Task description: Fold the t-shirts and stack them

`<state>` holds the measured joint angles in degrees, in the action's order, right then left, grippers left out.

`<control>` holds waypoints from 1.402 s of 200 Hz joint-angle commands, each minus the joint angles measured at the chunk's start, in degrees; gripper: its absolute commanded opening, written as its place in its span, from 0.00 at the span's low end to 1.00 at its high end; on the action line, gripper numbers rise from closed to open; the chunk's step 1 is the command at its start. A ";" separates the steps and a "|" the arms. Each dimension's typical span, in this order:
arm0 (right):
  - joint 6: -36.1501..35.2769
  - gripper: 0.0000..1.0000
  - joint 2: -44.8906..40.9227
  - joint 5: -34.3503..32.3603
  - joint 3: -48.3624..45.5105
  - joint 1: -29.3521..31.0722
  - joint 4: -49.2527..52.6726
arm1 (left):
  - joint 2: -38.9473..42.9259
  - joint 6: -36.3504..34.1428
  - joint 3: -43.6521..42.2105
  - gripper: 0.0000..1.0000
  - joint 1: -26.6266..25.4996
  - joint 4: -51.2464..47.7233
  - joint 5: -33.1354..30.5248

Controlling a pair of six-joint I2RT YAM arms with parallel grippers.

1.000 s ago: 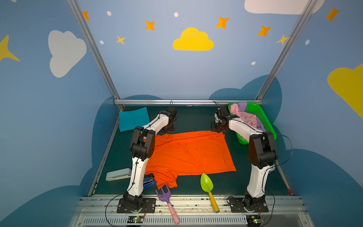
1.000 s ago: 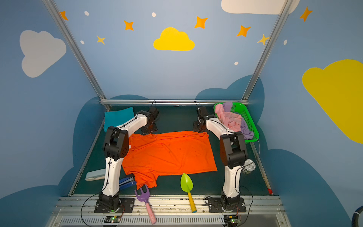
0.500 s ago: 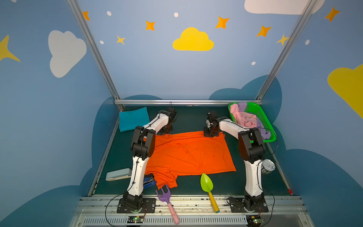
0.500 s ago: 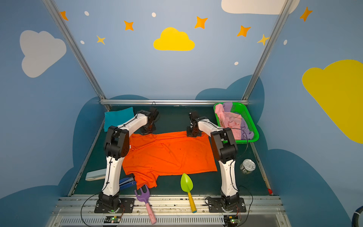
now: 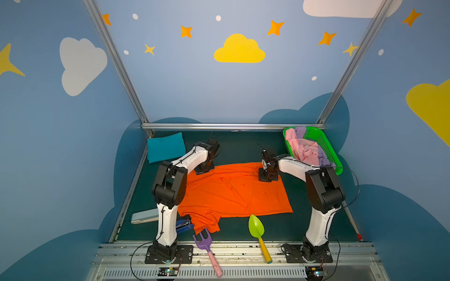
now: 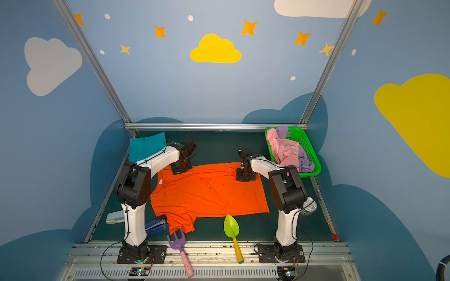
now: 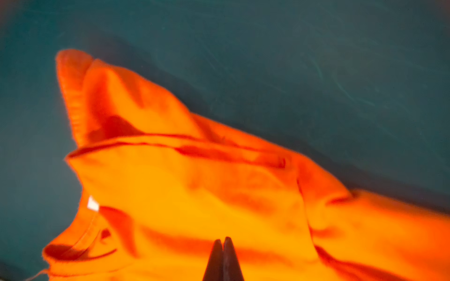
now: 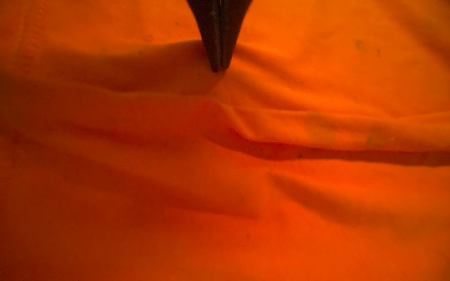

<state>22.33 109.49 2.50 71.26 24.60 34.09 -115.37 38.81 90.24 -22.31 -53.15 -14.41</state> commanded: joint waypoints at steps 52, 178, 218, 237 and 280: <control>1.40 0.00 -9.01 -4.57 -1.93 0.43 2.95 | 2.98 0.36 3.13 0.47 -0.94 -1.17 -3.94; 2.72 0.00 -10.90 -2.59 -2.09 0.81 0.87 | -15.38 1.19 18.41 0.13 -1.34 -8.85 -6.17; 3.04 0.00 -11.83 -2.50 -3.12 1.05 0.63 | -10.32 2.34 14.44 0.04 -2.07 -8.38 -7.07; 3.24 0.00 -12.45 -2.16 -3.65 1.20 0.50 | -7.99 3.32 13.16 0.04 -3.33 -9.21 -8.21; 3.16 0.00 -14.68 -2.35 -4.96 1.90 0.69 | -2.10 7.78 7.59 0.04 -9.04 -11.08 -9.38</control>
<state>25.10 97.62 -0.01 67.11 25.91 34.48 -121.05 42.74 100.75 -27.97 -60.84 -21.93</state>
